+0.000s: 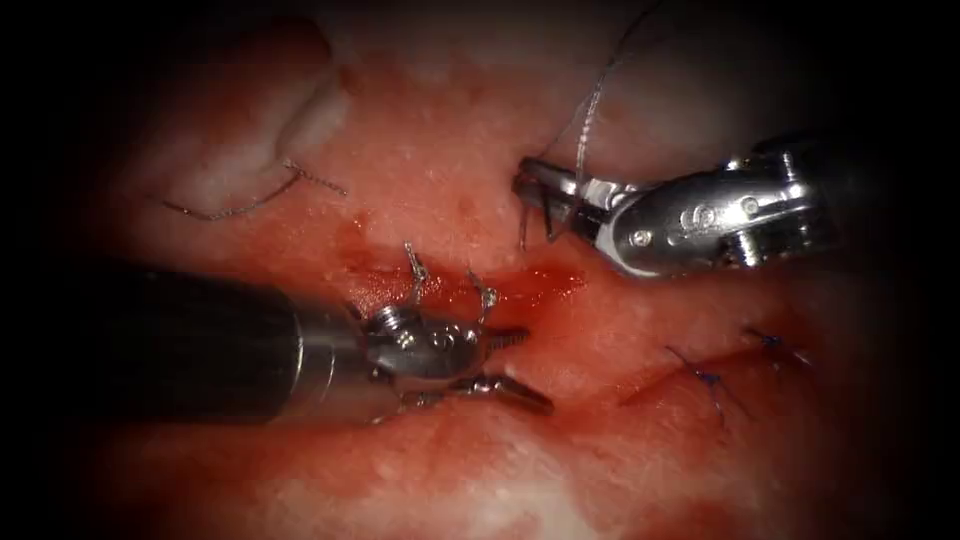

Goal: Wound Closure
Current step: Pass the needle through the top of the cut in the skin.

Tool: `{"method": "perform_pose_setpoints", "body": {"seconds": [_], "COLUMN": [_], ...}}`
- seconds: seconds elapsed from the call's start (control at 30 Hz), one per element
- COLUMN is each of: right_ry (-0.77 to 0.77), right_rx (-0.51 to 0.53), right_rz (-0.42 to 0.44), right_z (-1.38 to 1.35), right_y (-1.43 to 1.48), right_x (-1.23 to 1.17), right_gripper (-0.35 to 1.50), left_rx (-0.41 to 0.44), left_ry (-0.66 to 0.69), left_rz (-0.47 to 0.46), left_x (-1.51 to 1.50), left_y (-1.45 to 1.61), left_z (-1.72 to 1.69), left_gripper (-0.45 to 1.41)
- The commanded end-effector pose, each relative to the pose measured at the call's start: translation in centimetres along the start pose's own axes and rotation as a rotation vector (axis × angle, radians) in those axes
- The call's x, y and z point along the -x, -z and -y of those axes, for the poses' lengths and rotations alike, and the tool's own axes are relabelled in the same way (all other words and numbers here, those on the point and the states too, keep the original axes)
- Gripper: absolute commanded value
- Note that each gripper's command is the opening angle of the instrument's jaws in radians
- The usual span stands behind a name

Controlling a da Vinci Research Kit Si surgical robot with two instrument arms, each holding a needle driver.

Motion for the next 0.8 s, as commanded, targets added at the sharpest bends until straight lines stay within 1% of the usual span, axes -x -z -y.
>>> {"method": "perform_pose_setpoints", "body": {"seconds": [0.03, 0.2, 0.27, 0.3, 0.4, 0.63, 0.8], "right_ry": [-0.013, -0.098, -0.165, -0.165, -0.250, -0.314, -0.344], "right_rx": [0.001, 0.001, -0.009, -0.009, -0.045, -0.074, -0.069], "right_rz": [0.000, 0.002, 0.023, 0.023, 0.042, 0.053, 0.067], "right_z": [0.03, -0.04, -0.07, -0.07, -0.06, -0.06, -0.13], "right_y": [-0.08, -0.11, -0.12, -0.12, -0.15, -0.24, -0.33], "right_x": [0.02, 0.04, 0.04, 0.04, 0.02, -0.01, -0.06], "right_gripper": [-0.35, -0.35, -0.35, -0.35, -0.35, -0.35, -0.35], "left_rx": [0.000, 0.000, 0.001, 0.001, 0.002, 0.002, 0.003], "left_ry": [0.001, 0.000, -0.001, -0.001, -0.001, -0.001, -0.001], "left_rz": [0.002, 0.005, 0.006, 0.006, 0.009, 0.012, 0.015], "left_x": [0.01, 0.01, 0.02, 0.02, 0.02, 0.01, 0.01], "left_y": [-0.07, -0.07, -0.06, -0.06, -0.05, -0.04, -0.03], "left_z": [-0.01, -0.01, -0.01, -0.01, 0.00, 0.00, -0.01], "left_gripper": [0.66, 0.66, 0.66, 0.66, 0.66, 0.66, 0.66]}}
